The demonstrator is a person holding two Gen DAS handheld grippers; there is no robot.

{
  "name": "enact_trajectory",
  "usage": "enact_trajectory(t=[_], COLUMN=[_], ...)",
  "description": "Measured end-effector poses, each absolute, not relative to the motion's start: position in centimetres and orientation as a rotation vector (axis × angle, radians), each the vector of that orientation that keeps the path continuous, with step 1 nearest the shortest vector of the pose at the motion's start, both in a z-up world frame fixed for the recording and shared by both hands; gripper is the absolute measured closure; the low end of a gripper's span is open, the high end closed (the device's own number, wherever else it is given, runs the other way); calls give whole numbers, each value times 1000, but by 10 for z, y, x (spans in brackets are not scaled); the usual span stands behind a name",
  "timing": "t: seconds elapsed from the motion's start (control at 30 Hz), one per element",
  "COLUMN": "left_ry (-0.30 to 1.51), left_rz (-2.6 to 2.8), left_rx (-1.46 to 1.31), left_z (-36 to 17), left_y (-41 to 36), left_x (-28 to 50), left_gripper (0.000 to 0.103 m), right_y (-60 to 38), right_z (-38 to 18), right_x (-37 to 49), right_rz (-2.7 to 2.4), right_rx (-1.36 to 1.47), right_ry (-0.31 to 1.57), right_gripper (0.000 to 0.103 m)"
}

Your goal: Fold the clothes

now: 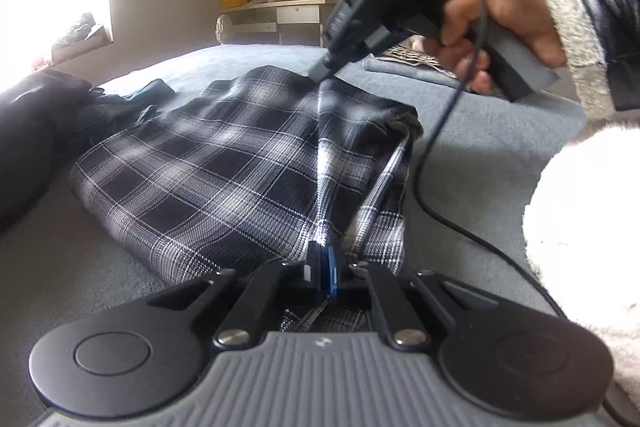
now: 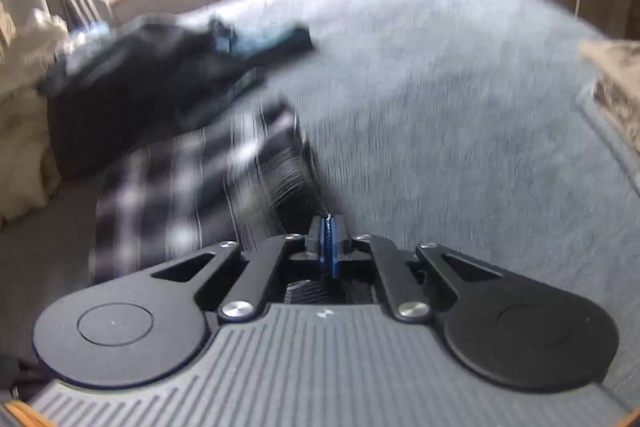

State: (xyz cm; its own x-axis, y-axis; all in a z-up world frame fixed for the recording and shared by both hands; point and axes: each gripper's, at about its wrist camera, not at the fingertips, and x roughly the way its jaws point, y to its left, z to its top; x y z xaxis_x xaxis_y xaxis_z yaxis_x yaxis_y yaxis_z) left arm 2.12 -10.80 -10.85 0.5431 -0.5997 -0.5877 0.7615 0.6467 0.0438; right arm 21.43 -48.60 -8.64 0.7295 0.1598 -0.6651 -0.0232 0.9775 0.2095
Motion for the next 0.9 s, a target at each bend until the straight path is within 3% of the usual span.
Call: enact_trajectory(t=[0.17,0.23,0.37,0.6,0.77,0.9], left_ry=[594,606,575,610,630,634], left_rz=[-834,-843,-852,-775,-759,-771], left_rx=[286,243,157,13,33,-11], left_z=[-110,-108,-96,-94,-111,-112], left_y=[-105,-100,-80,-70,-86,-83], left_x=[26,29,30,58,64,65], left_gripper=[96,89,62,61,56,51], right_y=[-496,-511,-519,-456,-450,-468], right_z=[-105,-111,-91,-64,-122,-127], right_x=[230,231,218,245,291,297], right_rz=[19,-49,-69,235,123,48], right_rx=[195,260,275,0,-136,-72], right_ry=[799,831,723,632,825,843], right_gripper=[102,100,99,100,99,99])
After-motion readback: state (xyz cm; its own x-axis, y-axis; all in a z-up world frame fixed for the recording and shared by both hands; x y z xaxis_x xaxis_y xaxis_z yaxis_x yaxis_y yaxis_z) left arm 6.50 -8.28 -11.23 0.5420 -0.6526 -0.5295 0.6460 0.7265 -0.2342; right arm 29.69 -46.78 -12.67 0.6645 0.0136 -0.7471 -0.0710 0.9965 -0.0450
